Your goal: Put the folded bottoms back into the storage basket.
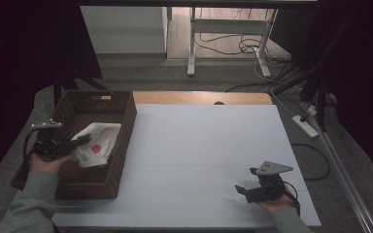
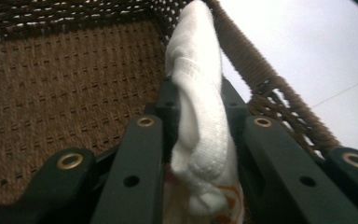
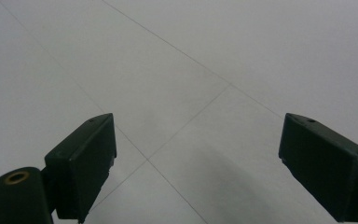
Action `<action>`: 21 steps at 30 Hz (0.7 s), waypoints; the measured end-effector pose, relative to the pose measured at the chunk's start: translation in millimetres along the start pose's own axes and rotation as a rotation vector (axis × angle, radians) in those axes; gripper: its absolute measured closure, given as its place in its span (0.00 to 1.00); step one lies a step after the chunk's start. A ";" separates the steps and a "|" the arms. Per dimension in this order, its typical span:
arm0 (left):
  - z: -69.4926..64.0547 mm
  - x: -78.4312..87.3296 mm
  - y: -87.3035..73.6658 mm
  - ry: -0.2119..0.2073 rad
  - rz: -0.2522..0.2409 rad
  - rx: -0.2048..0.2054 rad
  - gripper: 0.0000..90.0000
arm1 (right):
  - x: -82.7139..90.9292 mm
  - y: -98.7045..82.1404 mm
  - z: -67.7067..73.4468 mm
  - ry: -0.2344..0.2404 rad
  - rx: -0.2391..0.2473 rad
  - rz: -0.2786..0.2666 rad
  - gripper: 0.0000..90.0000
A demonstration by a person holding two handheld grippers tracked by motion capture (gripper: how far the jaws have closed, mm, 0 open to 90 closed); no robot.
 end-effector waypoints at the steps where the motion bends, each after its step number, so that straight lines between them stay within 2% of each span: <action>1: 0.6 -1.5 0.2 0.003 0.002 0.000 0.84 | -0.2 0.0 -0.1 0.000 0.000 0.000 0.13; 11: 12.7 -17.6 0.4 0.017 0.045 0.029 0.84 | -0.3 0.0 -0.4 0.002 0.001 0.000 0.13; 17: 20.2 -24.9 -0.3 0.043 0.068 0.041 0.83 | -0.2 -0.1 -0.8 0.001 0.001 0.002 0.13; 21: 24.6 -28.1 -0.1 0.075 0.076 0.040 0.83 | -0.3 -0.1 -0.6 0.001 0.001 0.002 0.13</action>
Point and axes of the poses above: each handheld gripper's, and its own axes: x roughly backward along the jaws, y roughly out of its top, z roughly to its left, the point moved 3 cm from there along -x, roughly forward along the jaws, and after that the axes turned 8 degrees about -z, right-handed, at the moved point
